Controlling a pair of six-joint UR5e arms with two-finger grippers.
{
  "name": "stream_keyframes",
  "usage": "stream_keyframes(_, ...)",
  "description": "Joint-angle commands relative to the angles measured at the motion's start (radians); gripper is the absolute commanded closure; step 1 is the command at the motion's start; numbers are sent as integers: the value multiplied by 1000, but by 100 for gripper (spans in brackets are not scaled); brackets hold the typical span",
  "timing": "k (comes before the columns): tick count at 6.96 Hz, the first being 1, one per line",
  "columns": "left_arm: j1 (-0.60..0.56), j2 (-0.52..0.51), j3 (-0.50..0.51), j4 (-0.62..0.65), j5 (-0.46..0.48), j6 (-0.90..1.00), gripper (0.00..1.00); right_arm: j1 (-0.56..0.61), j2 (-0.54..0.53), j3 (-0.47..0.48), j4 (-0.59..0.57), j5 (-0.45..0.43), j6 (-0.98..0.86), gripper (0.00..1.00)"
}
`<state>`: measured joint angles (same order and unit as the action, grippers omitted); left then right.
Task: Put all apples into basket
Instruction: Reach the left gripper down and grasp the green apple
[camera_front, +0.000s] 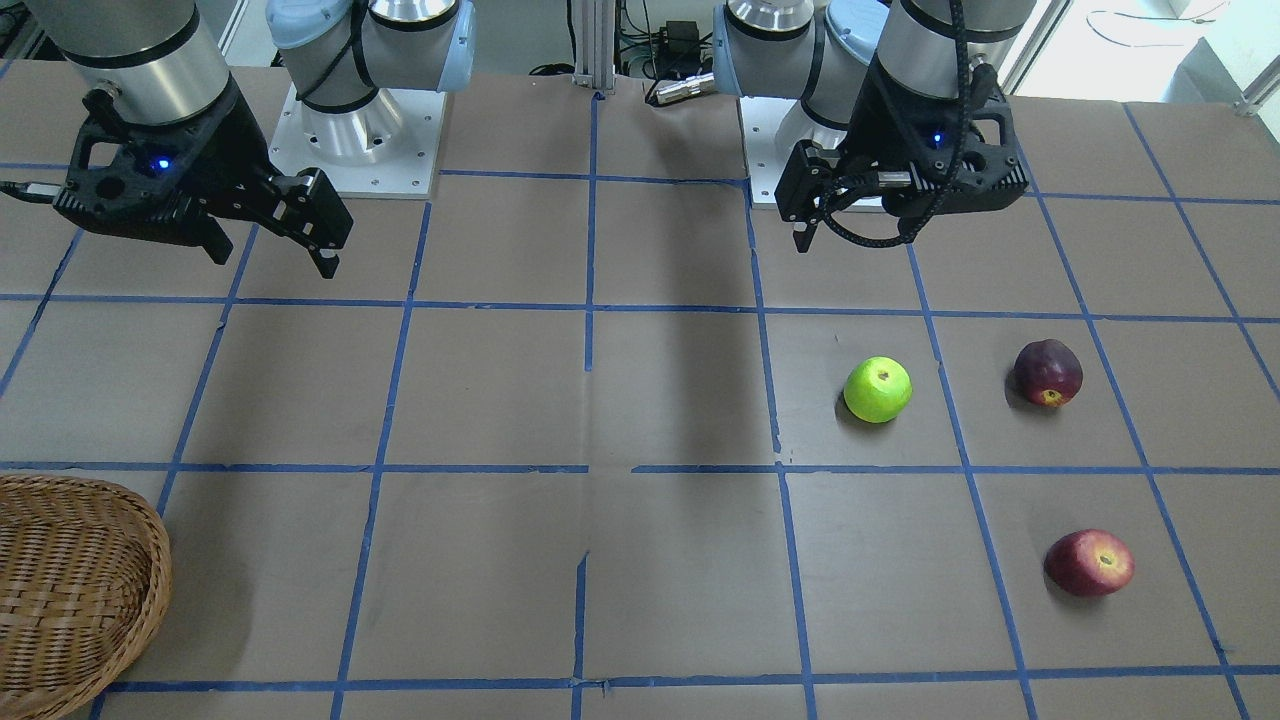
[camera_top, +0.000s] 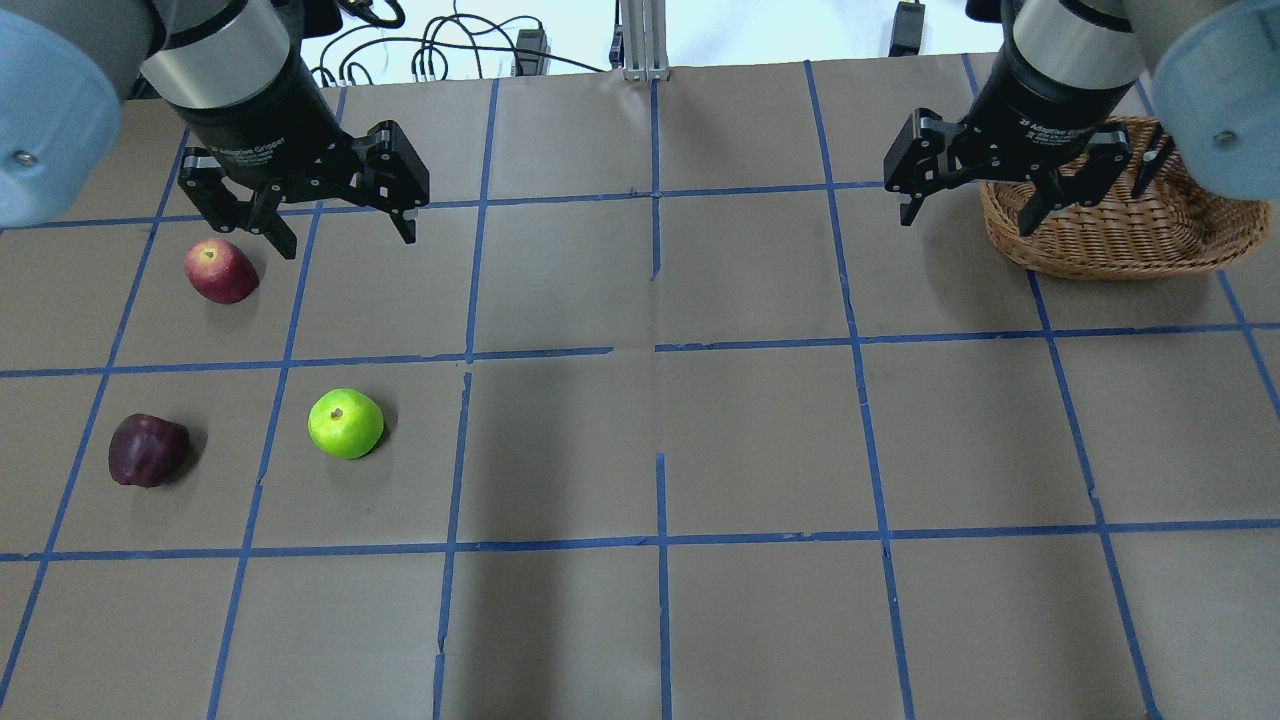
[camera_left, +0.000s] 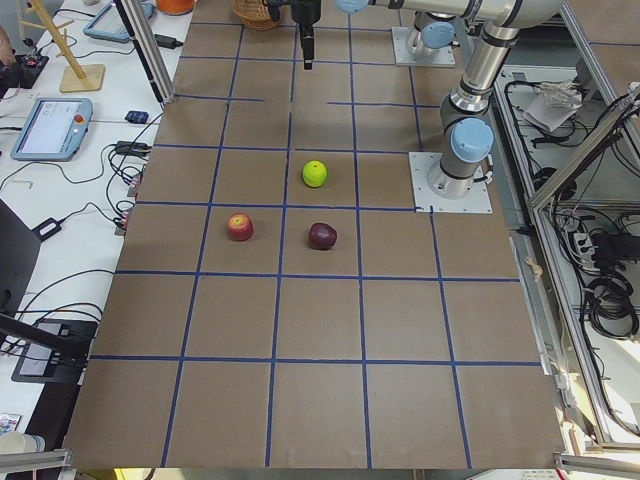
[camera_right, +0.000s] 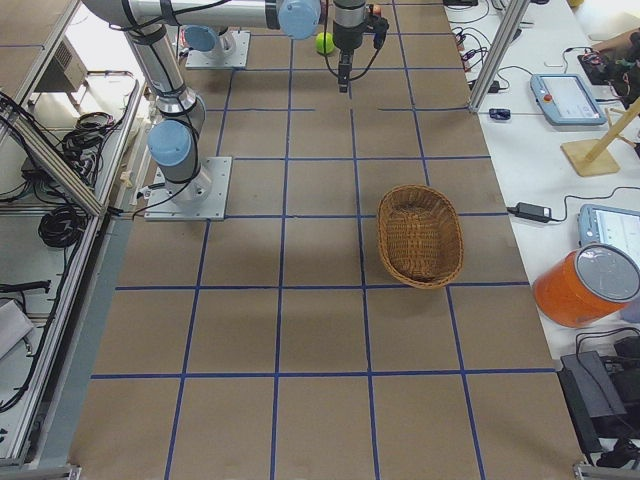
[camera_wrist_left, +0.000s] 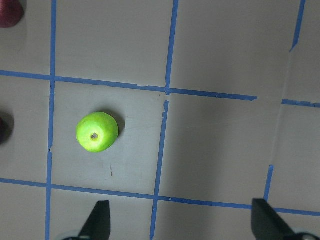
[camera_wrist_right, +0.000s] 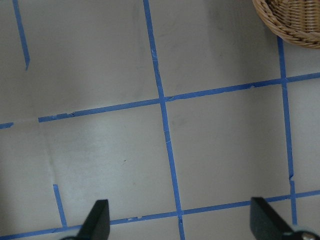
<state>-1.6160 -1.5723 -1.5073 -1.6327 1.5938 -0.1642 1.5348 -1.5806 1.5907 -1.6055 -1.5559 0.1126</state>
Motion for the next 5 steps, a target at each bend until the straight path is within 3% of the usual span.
stream_keyframes(1,2,-5,1,8,-3,0,0,-1,-1,0,-8,3,1,0)
stream_keyframes(4,37,-14,-78,89,0,94,0,-1,1,2,6,-3,-1,0)
stream_keyframes(5,109,-43,-190,276,3,226,0,-1,1,2,6,-3,-1,0)
